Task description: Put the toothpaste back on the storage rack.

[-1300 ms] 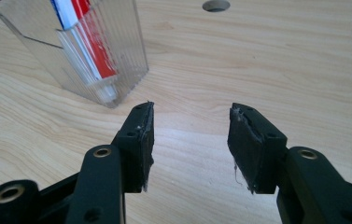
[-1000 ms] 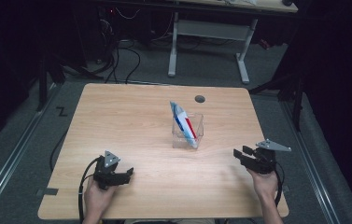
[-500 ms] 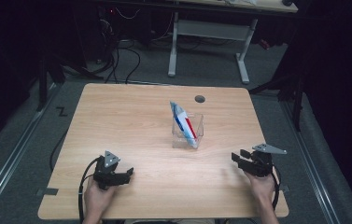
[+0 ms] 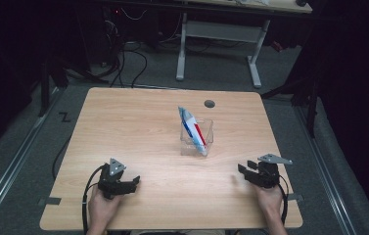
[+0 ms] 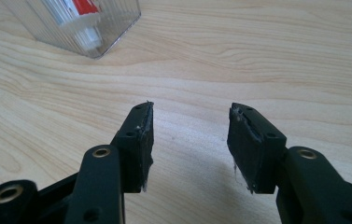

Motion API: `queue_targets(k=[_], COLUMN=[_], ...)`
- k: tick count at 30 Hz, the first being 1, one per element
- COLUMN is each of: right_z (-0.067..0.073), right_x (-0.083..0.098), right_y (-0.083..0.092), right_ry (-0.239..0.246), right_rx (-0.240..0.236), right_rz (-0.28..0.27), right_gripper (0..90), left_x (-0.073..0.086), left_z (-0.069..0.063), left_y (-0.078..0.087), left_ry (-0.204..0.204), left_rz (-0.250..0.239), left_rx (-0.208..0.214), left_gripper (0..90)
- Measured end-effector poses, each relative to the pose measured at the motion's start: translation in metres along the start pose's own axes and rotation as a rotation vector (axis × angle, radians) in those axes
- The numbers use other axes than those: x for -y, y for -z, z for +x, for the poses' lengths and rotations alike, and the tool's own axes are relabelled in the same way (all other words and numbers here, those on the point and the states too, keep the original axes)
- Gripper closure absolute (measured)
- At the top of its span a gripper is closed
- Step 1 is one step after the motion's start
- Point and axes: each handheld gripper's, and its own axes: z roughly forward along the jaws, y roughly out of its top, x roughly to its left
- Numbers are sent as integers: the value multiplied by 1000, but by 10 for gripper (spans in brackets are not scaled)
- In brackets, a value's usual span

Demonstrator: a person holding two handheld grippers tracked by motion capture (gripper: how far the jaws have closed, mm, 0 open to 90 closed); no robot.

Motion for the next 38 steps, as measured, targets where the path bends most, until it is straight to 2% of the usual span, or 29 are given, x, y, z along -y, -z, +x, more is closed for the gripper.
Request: queue_targets(k=[10,18,20,24,25,26,30,38], right_z=[6,9,11,22,22,22,19,23], right_x=[10,14,15,14,14,14,14,16], right_y=[-12,-14,-15,-17,-18,-18,-18,-17], right_ry=[7,10,27,119,129,129,74,73], right_rx=[-5,10,24,88,98,98,101,111], right_rz=[38,24,22,37,33,33,45,47], right_gripper=[506,507,498,461,452,452,378,347], left_x=[0,0,0,0,0,0,0,0], left_z=[0,0,0,0,0,0,0,0], left_y=[0,0,0,0,0,0,0,0], left_ry=[0,0,0,0,0,0,1,0], left_rz=[0,0,0,0,0,0,0,1], left_rx=[0,0,-1,0,-1,-1,-1,-1], left_gripper=[179,179,179,179,179,179,179,179])
